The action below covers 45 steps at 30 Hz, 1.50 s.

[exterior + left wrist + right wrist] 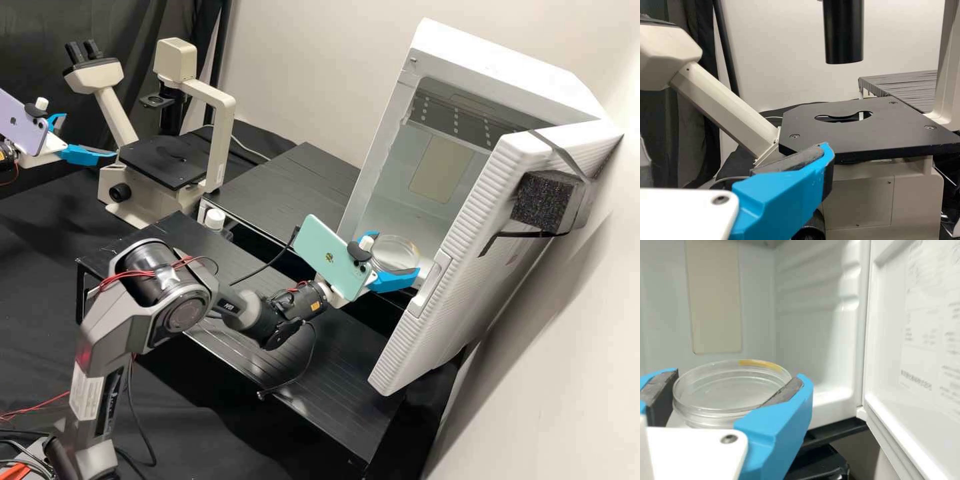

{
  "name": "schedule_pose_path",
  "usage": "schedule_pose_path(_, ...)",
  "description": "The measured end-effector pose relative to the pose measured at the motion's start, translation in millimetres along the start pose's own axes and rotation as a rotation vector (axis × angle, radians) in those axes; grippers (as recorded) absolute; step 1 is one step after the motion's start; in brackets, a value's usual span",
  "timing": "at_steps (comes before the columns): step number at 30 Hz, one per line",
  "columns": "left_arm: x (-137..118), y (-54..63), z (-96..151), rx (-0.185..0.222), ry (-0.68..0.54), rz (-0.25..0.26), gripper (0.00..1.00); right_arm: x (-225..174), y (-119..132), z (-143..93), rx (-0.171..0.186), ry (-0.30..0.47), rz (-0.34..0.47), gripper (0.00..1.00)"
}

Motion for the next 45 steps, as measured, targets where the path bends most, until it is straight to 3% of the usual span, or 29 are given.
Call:
schedule_pose_path(10, 0, 0.0, 0, 0.000, 0.000, 0.000, 1.00, 32, -5, 4, 0.001, -0.026, -0.021, 0.00)
schedule_pose_path(24, 0, 0.0, 0, 0.000, 0.000, 0.000, 1.00, 42, -3, 1, 0.003, -0.047, -0.044, 0.00)
schedule_pose_path(25, 0, 0.0, 0, 0.000, 0.000, 0.000, 1.00, 42, -3, 1, 0.003, -0.049, -0.046, 1.00)
schedule_pose_path(45, 0, 0.0, 0, 0.000, 0.000, 0.000, 1.00, 37, -7, 5, -0.008, -0.063, -0.060, 1.00)
